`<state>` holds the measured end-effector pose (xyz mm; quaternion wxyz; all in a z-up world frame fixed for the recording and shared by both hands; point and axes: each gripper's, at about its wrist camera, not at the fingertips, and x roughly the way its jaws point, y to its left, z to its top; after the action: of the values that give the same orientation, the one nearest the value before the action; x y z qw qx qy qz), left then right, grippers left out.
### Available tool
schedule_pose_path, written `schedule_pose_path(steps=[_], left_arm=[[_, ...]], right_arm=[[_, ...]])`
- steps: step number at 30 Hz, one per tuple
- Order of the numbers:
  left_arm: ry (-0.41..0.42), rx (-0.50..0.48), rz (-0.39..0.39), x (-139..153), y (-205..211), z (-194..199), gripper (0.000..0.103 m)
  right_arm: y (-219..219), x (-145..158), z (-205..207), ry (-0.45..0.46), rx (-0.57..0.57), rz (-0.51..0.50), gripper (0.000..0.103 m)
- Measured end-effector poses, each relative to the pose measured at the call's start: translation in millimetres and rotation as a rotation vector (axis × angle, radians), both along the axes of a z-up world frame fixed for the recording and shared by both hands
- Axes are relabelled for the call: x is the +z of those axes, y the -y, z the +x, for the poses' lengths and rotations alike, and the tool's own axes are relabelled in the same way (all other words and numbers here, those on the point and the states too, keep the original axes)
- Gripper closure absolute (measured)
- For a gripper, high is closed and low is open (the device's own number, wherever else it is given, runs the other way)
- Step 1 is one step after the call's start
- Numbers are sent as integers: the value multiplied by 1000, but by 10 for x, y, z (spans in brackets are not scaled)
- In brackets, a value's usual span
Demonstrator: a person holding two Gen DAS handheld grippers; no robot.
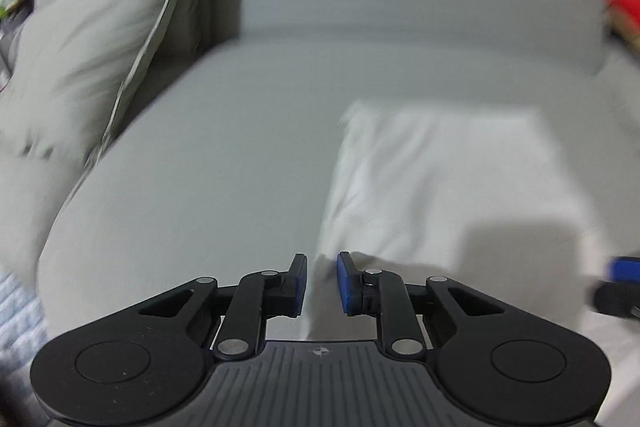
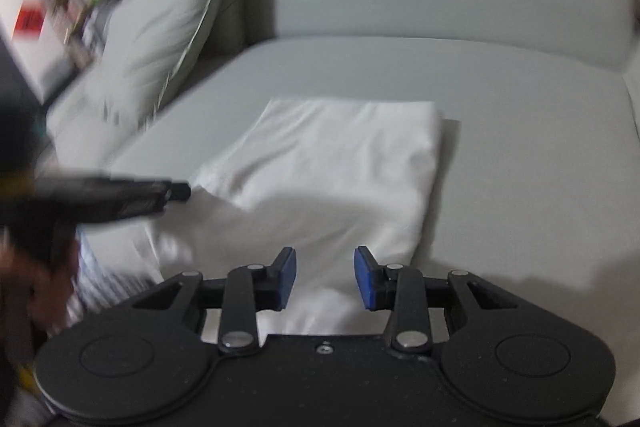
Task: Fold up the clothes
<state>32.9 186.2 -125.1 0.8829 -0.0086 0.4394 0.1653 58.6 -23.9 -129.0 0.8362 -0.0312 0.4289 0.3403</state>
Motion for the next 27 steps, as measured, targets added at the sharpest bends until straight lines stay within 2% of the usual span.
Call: schedule_pose_path(steps=[2, 8, 11, 15, 17, 18, 19, 20, 24, 26, 27], left_arm=[[-12, 26, -11, -72, -68, -35, 76], [17, 44, 8, 30, -73, -353, 76], [68, 48, -41, 134, -140, -560, 76], [159, 28, -53, 391, -112, -515, 76], [196, -11, -64, 495, -49, -386, 75], [209, -33, -73, 526, -17, -296, 75], [223, -56, -82, 557, 16, -206, 75], [227, -80, -79, 552, 60, -96, 75], [187, -167, -35, 351, 261, 355, 81], [165, -181, 11, 185, 312, 539, 81], [145, -158, 32, 94, 286, 601, 83]], right_arm=[[-21, -136, -81, -4, 23, -70, 72], [294, -38, -441, 35, 64, -82, 72], [511, 39, -424, -41, 27, -23, 72], [722, 197, -239, -51, -50, 77, 68], [749, 231, -32, -84, -111, 151, 69], [753, 229, 64, -94, -152, 181, 73], [729, 214, 181, -94, -185, 211, 84], [696, 187, 306, -100, -204, 245, 88], [517, -108, 818, -233, -303, 348, 90], [359, -257, 965, -245, -290, 318, 90], [279, -331, 1037, -249, -282, 302, 90]])
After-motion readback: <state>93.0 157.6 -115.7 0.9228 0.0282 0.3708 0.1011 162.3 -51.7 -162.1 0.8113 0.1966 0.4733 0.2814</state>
